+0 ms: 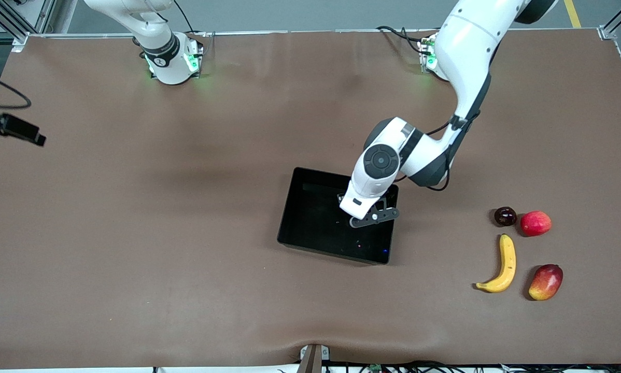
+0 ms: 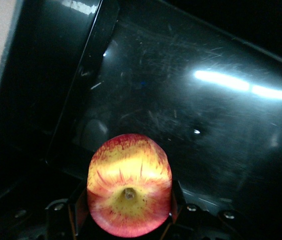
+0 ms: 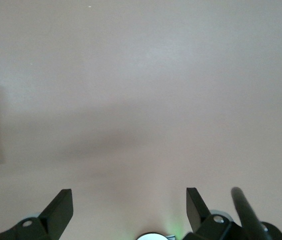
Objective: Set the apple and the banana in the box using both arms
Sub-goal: 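Carry the apple over the box while the right gripper withdraws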
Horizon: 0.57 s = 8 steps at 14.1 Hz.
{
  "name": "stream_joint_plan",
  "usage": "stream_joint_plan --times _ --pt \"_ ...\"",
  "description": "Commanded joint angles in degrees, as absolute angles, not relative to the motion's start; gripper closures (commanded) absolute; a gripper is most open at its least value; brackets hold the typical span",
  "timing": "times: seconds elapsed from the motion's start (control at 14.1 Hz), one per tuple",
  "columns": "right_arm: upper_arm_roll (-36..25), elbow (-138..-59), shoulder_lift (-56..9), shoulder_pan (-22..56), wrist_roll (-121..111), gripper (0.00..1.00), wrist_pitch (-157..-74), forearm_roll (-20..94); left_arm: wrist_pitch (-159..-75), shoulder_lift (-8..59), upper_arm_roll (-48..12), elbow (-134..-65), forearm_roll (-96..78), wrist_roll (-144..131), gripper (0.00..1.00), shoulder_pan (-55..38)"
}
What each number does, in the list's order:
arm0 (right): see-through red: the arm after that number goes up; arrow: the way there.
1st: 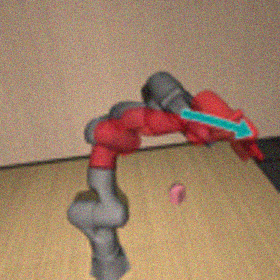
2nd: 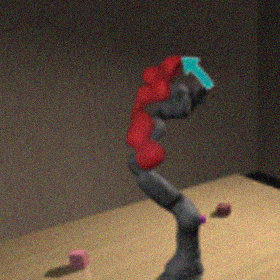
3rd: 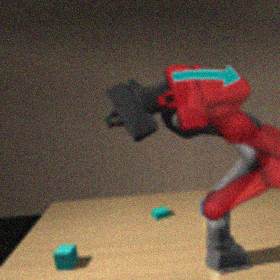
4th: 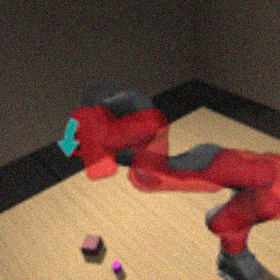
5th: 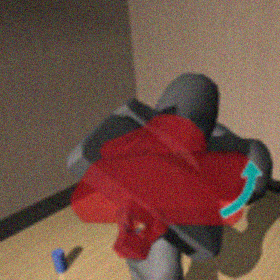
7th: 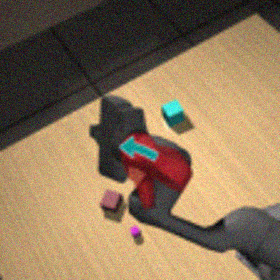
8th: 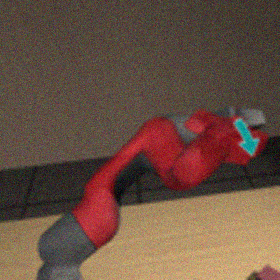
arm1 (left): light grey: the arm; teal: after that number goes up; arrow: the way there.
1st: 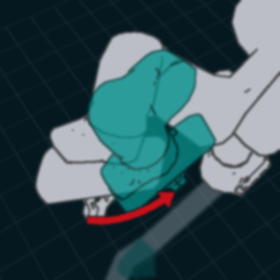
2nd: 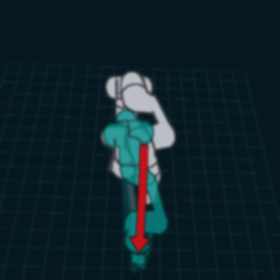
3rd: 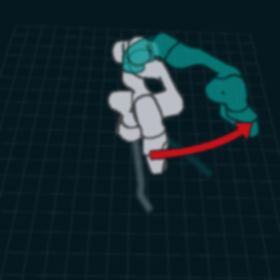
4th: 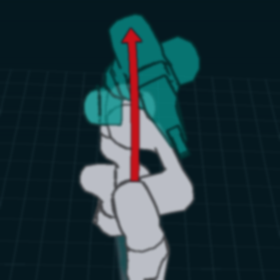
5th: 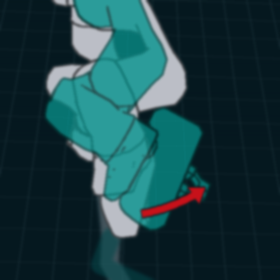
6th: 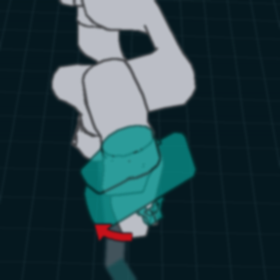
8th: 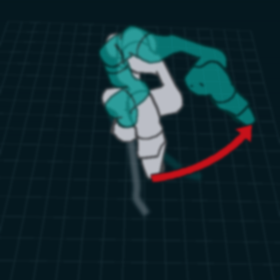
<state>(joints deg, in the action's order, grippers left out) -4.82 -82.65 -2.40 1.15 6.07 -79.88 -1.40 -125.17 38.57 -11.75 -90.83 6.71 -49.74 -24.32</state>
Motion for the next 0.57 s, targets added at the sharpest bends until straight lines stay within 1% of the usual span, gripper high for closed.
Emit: stream_joint_plan --times 0.0,0.07,0.14,0.28,0.35,0.5 --pt "-3.78 -94.36 5.43 1.05 5.71 0.0 -84.8 -3.43 -125.59 40.07 -11.6 -90.26 9.84 -50.36 1.0 -24.43" --pt "-3.78 -94.39 5.36 1.14 5.54 0.0 -85.68 -3.43 -125.86 40.6 -11.6 -90.26 10.02 -50.36 1.0 -24.43" --pt "-3.87 -93.0 5.1 1.06 5.02 0.0 -85.87 -3.51 -126.21 40.95 -11.6 -90.35 10.02 -50.36 0.95 -24.52" --pt "-4.22 -90.02 3.61 0.01 5.1 0.0 -86.13 -2.99 -126.39 41.57 -11.6 -90.35 10.02 -50.36 0.45 -24.87" --pt "-4.22 -89.04 2.82 -0.7 5.1 0.0 -86.31 -2.81 -126.47 41.66 -11.6 -90.26 9.93 -50.36 0.01 -24.87" --pt "-3.87 -89.21 2.99 -0.27 5.18 0.0 -86.75 -2.46 -126.74 40.79 -11.6 -90.09 10.02 -50.1 0.0 -24.79"
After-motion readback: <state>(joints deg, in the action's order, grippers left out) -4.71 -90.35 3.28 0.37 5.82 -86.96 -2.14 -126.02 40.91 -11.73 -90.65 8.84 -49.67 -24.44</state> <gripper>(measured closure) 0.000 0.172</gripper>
